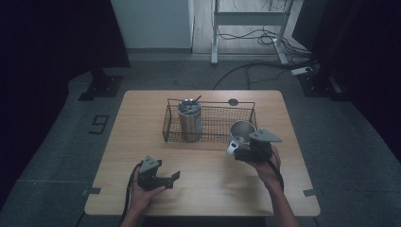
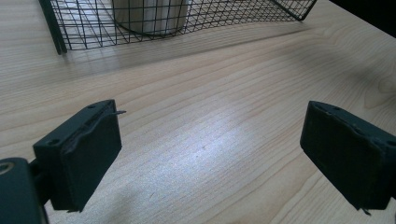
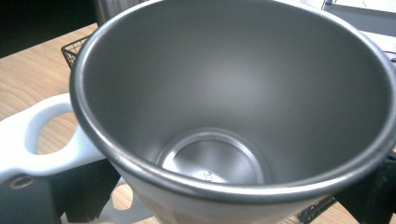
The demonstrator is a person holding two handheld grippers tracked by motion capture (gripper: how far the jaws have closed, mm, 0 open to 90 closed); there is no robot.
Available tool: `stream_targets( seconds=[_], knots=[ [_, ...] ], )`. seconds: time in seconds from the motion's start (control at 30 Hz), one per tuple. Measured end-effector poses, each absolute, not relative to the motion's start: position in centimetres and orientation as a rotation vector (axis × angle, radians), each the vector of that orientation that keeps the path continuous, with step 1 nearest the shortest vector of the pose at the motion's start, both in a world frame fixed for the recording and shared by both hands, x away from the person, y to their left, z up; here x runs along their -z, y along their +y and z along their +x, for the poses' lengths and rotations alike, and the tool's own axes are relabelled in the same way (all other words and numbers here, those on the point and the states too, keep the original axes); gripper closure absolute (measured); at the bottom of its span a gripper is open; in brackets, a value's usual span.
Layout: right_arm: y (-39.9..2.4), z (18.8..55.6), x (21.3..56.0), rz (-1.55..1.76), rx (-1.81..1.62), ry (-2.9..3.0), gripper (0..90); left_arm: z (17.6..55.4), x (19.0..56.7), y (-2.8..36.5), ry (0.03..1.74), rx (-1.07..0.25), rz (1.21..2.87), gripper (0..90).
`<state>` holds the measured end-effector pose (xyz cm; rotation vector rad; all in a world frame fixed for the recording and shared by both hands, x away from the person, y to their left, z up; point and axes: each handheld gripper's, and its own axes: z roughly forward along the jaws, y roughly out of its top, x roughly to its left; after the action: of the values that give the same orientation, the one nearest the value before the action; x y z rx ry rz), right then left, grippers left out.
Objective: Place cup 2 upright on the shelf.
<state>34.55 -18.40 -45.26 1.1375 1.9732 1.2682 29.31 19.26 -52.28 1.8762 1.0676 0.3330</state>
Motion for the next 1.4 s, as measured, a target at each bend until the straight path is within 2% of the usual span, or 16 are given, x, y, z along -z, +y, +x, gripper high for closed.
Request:
stream_targets(
  seconds=[1.4],
  knots=[
    [-17.9,38.2,43.9,1.158,-1.254,1.958,8.0,29.3,52.2,19.8,1.078,-0.331,1.862,5.5]
  ],
)
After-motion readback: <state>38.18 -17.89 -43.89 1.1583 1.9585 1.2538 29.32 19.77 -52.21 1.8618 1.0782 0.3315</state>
